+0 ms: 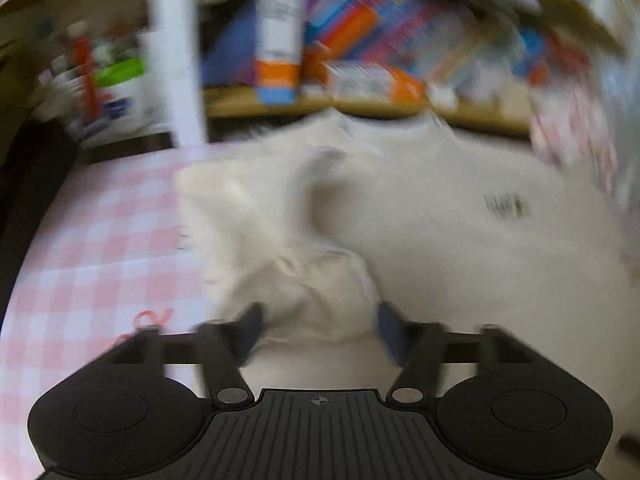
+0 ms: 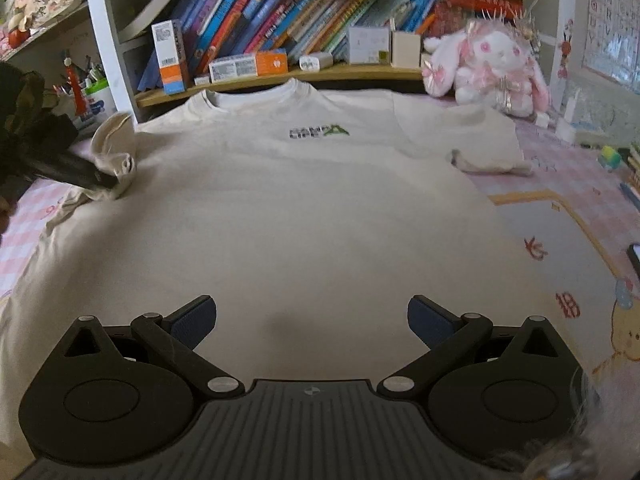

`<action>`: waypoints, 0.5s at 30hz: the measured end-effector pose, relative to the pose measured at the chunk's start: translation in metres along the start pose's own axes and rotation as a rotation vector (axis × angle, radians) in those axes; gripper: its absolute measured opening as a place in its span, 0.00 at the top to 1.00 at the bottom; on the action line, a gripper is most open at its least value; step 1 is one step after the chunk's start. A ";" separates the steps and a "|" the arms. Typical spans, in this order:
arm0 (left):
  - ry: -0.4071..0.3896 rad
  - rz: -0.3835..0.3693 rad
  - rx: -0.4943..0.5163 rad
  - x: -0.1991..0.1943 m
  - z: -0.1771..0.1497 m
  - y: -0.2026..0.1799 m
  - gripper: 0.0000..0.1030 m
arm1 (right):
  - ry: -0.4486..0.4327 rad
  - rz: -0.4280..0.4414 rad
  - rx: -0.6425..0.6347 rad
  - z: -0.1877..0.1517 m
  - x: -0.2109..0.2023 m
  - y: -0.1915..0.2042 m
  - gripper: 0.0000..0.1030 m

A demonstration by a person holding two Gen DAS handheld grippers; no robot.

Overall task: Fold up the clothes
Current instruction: 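Fold the held sleeve over onto the shirt body with the left gripper, release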

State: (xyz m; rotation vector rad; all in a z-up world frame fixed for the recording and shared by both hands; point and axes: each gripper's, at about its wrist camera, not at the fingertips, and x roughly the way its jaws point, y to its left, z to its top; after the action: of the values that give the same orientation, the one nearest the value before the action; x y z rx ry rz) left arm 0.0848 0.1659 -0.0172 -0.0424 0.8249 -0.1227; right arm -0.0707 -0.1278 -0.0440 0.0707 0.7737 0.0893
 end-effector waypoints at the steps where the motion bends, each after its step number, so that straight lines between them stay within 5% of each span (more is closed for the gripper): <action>1: -0.024 0.009 -0.025 -0.003 0.002 0.005 0.33 | 0.006 0.001 0.005 -0.001 0.001 -0.002 0.00; 5: -0.089 0.028 -0.067 0.002 0.021 0.009 0.33 | 0.024 0.000 0.027 -0.005 0.004 -0.009 0.00; 11: -0.056 0.077 0.136 0.055 0.044 -0.048 0.33 | 0.037 -0.001 0.041 -0.010 0.006 -0.016 0.00; 13: -0.036 0.162 0.224 0.079 0.045 -0.067 0.39 | 0.040 -0.004 0.045 -0.011 0.006 -0.019 0.00; 15: 0.010 0.215 0.267 0.103 0.045 -0.078 0.56 | 0.044 -0.005 0.048 -0.012 0.006 -0.021 0.00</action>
State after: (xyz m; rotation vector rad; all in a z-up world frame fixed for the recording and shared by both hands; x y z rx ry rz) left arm 0.1800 0.0746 -0.0556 0.2980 0.8117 -0.0298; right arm -0.0737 -0.1478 -0.0586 0.1121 0.8200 0.0677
